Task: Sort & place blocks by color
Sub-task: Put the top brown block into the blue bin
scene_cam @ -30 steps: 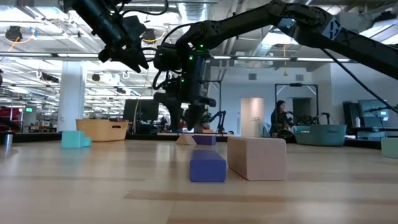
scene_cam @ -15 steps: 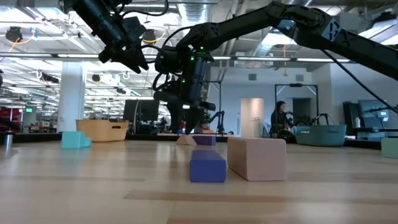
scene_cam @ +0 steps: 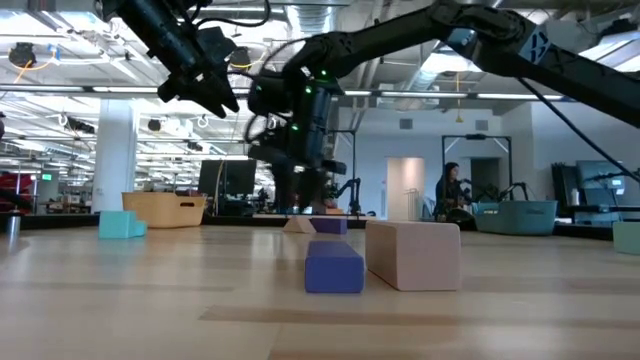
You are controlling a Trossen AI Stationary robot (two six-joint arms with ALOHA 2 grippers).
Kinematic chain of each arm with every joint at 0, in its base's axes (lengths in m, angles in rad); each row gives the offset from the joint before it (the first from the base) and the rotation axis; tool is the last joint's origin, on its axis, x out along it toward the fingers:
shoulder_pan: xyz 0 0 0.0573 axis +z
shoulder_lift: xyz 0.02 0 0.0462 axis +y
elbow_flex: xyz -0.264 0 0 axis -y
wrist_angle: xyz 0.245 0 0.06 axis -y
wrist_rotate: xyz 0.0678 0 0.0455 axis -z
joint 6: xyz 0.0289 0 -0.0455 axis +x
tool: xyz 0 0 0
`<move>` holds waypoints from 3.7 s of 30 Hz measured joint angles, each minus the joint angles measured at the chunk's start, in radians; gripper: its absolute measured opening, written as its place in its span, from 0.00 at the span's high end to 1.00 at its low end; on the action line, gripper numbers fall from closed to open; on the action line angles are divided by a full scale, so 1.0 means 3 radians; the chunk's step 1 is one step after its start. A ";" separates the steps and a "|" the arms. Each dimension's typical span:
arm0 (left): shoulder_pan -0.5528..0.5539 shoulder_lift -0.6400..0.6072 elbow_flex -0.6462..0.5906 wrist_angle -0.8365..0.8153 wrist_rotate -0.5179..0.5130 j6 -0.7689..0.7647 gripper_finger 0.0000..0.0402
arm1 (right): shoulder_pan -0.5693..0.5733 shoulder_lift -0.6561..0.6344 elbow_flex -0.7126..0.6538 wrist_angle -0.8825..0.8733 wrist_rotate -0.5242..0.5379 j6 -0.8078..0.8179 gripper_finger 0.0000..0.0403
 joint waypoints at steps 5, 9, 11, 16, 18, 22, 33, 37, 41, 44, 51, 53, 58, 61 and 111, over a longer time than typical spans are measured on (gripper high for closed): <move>0.0000 0.0000 0.0000 -0.0027 0.0052 0.0040 0.53 | -0.0127 -0.0004 -0.0001 -0.0202 0.0039 -0.0574 0.60; 0.0000 0.0000 0.0000 -0.0048 0.0063 0.0048 0.53 | -0.0169 -0.0083 0.0009 -0.0155 0.0024 -0.0891 0.65; -0.0001 0.0000 0.0000 -0.0052 0.0064 0.0040 0.53 | -0.0201 -0.0083 0.0010 -0.0060 -0.0003 -0.0851 0.66; -0.0001 0.0034 0.0000 -0.0088 0.0008 -0.0067 0.53 | -0.0209 -0.0076 0.0006 0.0068 -0.0137 -0.0381 0.67; -0.0001 0.0034 0.0000 -0.0077 0.0003 -0.0112 0.53 | -0.0190 -0.0075 0.0006 0.0101 -0.0164 -0.0168 0.70; -0.0001 0.0033 0.0000 -0.0068 0.0003 -0.0097 0.53 | -0.0167 -0.0075 0.0006 0.0179 -0.0158 0.0030 0.81; 0.0144 0.0033 0.0000 -0.0039 0.0008 0.0052 0.53 | -0.0216 -0.0025 -0.0054 0.0294 -0.0068 0.0147 0.97; 0.0165 0.0033 0.0000 -0.0040 0.0089 0.0053 0.53 | -0.0186 -0.0025 -0.0060 0.0222 -0.0068 0.0052 0.99; 0.0165 0.0033 0.0000 -0.0039 0.0090 0.0055 0.53 | -0.0143 -0.0027 -0.0071 0.0160 -0.0064 -0.0183 0.99; 0.0165 0.0032 0.0000 -0.0041 0.0092 0.0055 0.53 | -0.0093 0.0004 -0.0074 0.0146 0.0068 -0.0451 0.99; 0.0164 0.0029 0.0000 -0.0041 0.0096 0.0055 0.53 | 0.0093 0.0009 -0.0070 -0.0139 0.0108 -0.1003 0.99; 0.0164 0.0031 0.0000 -0.0047 0.0126 0.0055 0.53 | 0.0163 0.0000 -0.0033 -0.0193 0.0043 -0.0971 0.99; 0.0158 0.0028 0.0000 -0.0055 0.0269 0.0050 0.53 | 0.0363 -0.0028 -0.0003 -0.0442 -0.0305 -0.0873 0.99; 0.0134 0.0029 0.0000 -0.0087 0.0269 0.0046 0.53 | 0.0491 -0.0040 -0.0003 -0.0548 -0.0304 -0.0791 0.97; 0.0074 -0.0438 0.0263 0.0131 0.1434 0.1713 0.53 | 0.0725 -0.0277 -0.0481 0.0090 -0.0427 0.0783 0.39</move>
